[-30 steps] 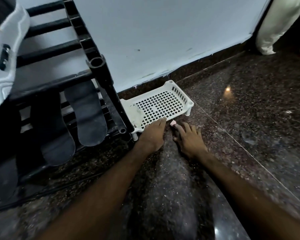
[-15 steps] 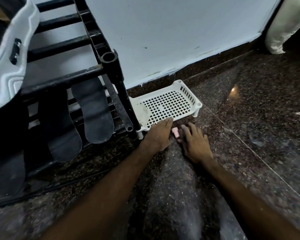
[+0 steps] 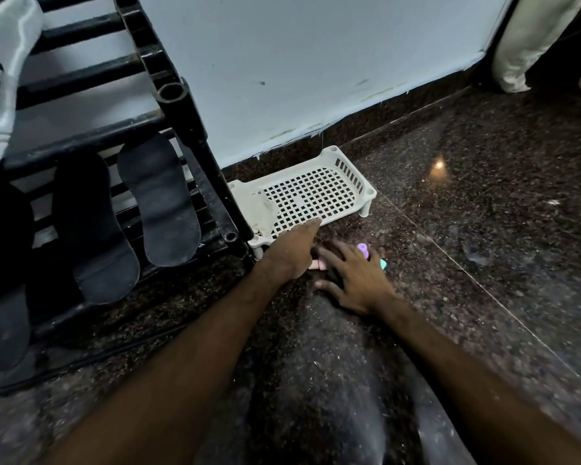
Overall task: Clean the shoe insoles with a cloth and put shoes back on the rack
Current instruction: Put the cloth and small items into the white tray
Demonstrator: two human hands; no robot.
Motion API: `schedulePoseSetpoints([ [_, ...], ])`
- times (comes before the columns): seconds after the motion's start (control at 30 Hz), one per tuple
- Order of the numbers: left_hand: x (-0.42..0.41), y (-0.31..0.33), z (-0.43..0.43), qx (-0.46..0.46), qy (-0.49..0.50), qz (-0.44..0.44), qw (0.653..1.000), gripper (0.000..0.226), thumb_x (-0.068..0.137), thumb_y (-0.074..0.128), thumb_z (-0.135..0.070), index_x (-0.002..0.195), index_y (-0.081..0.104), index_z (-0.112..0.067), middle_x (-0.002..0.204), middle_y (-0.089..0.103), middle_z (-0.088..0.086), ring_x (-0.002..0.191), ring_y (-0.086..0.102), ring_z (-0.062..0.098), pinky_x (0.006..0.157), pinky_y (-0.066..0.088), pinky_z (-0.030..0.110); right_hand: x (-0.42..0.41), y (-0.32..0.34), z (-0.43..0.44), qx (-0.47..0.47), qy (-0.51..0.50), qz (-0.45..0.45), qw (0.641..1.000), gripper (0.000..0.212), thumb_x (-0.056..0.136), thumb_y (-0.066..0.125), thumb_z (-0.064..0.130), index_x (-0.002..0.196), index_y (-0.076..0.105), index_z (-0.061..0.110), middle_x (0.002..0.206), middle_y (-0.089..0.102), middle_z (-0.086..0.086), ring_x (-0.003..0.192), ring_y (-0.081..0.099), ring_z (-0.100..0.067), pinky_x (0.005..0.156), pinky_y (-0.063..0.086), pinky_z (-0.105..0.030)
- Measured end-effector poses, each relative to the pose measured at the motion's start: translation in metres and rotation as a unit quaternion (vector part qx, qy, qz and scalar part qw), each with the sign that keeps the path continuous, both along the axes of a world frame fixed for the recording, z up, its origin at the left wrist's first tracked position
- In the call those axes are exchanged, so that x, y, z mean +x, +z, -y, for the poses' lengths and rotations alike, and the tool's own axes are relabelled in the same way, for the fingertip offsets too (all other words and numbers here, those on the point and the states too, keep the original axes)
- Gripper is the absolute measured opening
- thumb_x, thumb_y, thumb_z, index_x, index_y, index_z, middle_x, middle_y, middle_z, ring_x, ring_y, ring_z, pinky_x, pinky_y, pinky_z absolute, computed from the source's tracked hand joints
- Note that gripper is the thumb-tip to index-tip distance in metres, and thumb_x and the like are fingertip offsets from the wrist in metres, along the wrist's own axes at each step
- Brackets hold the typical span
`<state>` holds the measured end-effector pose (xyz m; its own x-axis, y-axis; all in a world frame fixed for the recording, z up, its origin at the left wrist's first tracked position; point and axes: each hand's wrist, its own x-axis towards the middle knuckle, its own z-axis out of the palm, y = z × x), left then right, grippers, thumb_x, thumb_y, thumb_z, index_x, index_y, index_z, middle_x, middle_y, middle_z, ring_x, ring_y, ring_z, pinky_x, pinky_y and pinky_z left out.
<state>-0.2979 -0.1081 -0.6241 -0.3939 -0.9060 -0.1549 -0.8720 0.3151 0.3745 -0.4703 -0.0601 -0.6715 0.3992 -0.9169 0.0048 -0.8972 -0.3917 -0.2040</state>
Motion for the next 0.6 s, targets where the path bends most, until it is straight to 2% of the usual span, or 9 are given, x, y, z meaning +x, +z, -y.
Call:
schedulePoseSetpoints([
  [0.07, 0.001, 0.001, -0.001, 0.001, -0.003, 0.001, 1.0, 0.07, 0.093, 0.051, -0.005, 0.156, 0.02, -0.01, 0.159, 0.03, 0.009, 0.144, 0.032, 0.022, 0.117, 0.024, 0.032, 0.008, -0.003, -0.003, -0.002, 0.026, -0.032, 0.999, 0.055, 0.094, 0.037, 0.062, 0.141, 0.038, 0.035, 0.143, 0.042, 0.0, 0.132, 0.04, -0.025, 0.099, 0.035, -0.056],
  [0.13, 0.001, 0.001, -0.003, 0.0, -0.005, -0.001, 1.0, 0.074, 0.089, 0.049, 0.0, 0.156, 0.019, -0.01, 0.159, 0.029, 0.009, 0.144, 0.031, 0.021, 0.117, 0.024, 0.033, 0.009, -0.004, -0.007, -0.029, 0.009, -0.025, 0.999, 0.038, 0.095, 0.043, 0.046, 0.128, 0.049, 0.026, 0.125, 0.053, -0.002, 0.115, 0.052, -0.026, 0.09, 0.039, -0.05],
  [0.2, 0.001, -0.001, -0.005, -0.004, -0.003, 0.001, 1.0, 0.078, 0.085, 0.048, 0.004, 0.156, 0.018, -0.01, 0.159, 0.028, 0.009, 0.144, 0.03, 0.021, 0.118, 0.024, 0.036, 0.004, -0.005, -0.011, -0.067, -0.001, -0.031, 0.997, 0.034, 0.093, 0.047, 0.039, 0.123, 0.053, 0.022, 0.115, 0.057, -0.003, 0.106, 0.057, -0.028, 0.09, 0.04, -0.052],
  [0.3, 0.001, -0.002, -0.006, -0.012, 0.004, -0.001, 1.0, 0.081, 0.084, 0.048, 0.005, 0.156, 0.017, -0.012, 0.16, 0.028, 0.008, 0.144, 0.03, 0.022, 0.118, 0.025, 0.039, -0.014, -0.002, -0.014, -0.104, -0.052, -0.03, 0.993, 0.035, 0.09, 0.051, 0.042, 0.121, 0.056, 0.027, 0.13, 0.054, -0.004, 0.121, 0.052, -0.026, 0.106, 0.027, -0.066],
  [0.37, 0.0, -0.004, -0.007, -0.01, 0.006, -0.002, 1.0, 0.083, 0.082, 0.048, 0.006, 0.157, 0.016, -0.013, 0.161, 0.026, 0.007, 0.145, 0.028, 0.022, 0.119, 0.023, 0.039, -0.026, -0.006, -0.02, -0.064, -0.104, 0.02, 0.992, 0.034, 0.093, 0.048, 0.043, 0.122, 0.053, 0.028, 0.141, 0.045, -0.001, 0.133, 0.041, -0.026, 0.112, 0.02, -0.064],
  [0.47, -0.001, -0.007, -0.009, -0.015, 0.002, -0.002, 1.0, 0.084, 0.081, 0.048, 0.006, 0.157, 0.017, -0.013, 0.161, 0.026, 0.006, 0.146, 0.026, 0.021, 0.119, 0.023, 0.041, -0.033, -0.017, -0.029, -0.018, -0.118, 0.083, 0.989, 0.043, 0.095, 0.045, 0.044, 0.134, 0.046, 0.024, 0.147, 0.038, 0.001, 0.139, 0.032, -0.025, 0.117, 0.018, -0.056],
  [0.53, 0.0, -0.007, -0.009, -0.018, 0.002, -0.007, 1.0, 0.083, 0.081, 0.048, 0.006, 0.157, 0.017, -0.014, 0.161, 0.026, 0.006, 0.146, 0.026, 0.021, 0.119, 0.023, 0.042, -0.032, -0.017, -0.029, -0.023, -0.112, 0.101, 0.988, 0.052, 0.095, 0.046, 0.049, 0.141, 0.041, 0.024, 0.148, 0.036, 0.0, 0.138, 0.031, -0.023, 0.117, 0.02, -0.055],
  [0.6, 0.0, -0.007, -0.011, -0.019, -0.002, -0.01, 1.0, 0.082, 0.083, 0.047, 0.006, 0.157, 0.018, -0.014, 0.16, 0.027, 0.006, 0.146, 0.027, 0.021, 0.119, 0.023, 0.042, -0.028, -0.018, -0.027, -0.039, -0.062, 0.054, 0.996, 0.049, 0.096, 0.042, 0.053, 0.138, 0.045, 0.027, 0.142, 0.042, -0.003, 0.13, 0.038, -0.025, 0.109, 0.033, -0.053],
])
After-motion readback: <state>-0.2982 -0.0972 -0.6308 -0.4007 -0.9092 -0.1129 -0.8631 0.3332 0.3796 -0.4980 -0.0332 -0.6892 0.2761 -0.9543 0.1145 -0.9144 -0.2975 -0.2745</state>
